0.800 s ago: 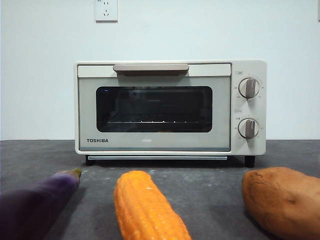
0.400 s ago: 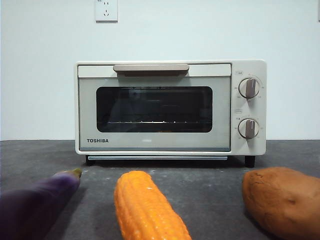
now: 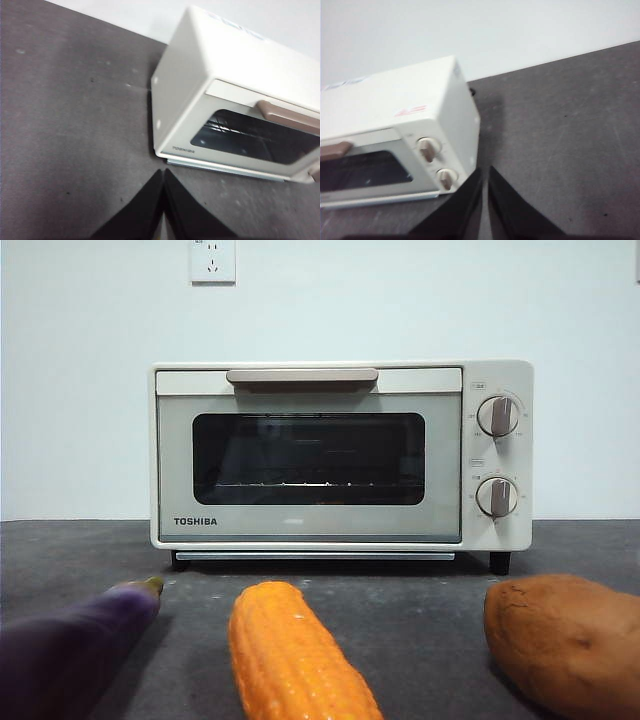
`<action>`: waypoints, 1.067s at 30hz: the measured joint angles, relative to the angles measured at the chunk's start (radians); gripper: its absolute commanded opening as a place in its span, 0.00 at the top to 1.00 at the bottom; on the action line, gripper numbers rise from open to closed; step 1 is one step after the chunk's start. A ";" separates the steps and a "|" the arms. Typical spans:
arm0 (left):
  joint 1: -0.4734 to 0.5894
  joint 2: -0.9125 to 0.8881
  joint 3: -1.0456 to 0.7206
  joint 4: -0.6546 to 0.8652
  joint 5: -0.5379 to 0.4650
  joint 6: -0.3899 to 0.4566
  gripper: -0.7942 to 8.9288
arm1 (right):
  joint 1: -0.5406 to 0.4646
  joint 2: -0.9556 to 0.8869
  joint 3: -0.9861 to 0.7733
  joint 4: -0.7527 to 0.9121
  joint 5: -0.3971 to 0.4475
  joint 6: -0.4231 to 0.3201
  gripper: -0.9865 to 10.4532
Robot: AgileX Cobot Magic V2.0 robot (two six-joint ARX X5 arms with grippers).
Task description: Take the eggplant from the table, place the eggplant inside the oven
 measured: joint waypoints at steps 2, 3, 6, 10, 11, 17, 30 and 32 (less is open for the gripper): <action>0.000 0.038 0.045 -0.031 0.029 0.018 0.91 | 0.000 0.035 0.051 -0.040 -0.010 -0.017 0.91; 0.000 0.059 0.071 -0.052 0.043 0.026 0.91 | 0.000 0.055 0.080 -0.065 -0.024 -0.028 0.91; 0.000 0.114 0.138 -0.106 0.084 0.052 0.91 | 0.001 0.111 0.166 -0.135 -0.089 -0.055 0.88; 0.000 0.161 0.196 -0.145 0.105 0.077 0.91 | 0.001 0.174 0.249 -0.204 -0.165 -0.068 0.75; 0.000 0.167 0.208 -0.150 0.105 0.080 0.91 | 0.001 0.189 0.266 -0.221 -0.182 -0.068 0.71; -0.002 0.177 0.241 -0.145 0.106 0.091 0.91 | 0.017 0.256 0.282 -0.214 -0.330 -0.037 0.60; -0.002 0.177 0.241 -0.145 0.111 0.094 0.91 | 0.208 0.418 0.282 -0.104 -0.542 0.134 0.60; -0.002 0.177 0.241 -0.145 0.111 0.094 0.91 | 0.270 0.460 0.282 -0.102 -0.517 0.145 0.60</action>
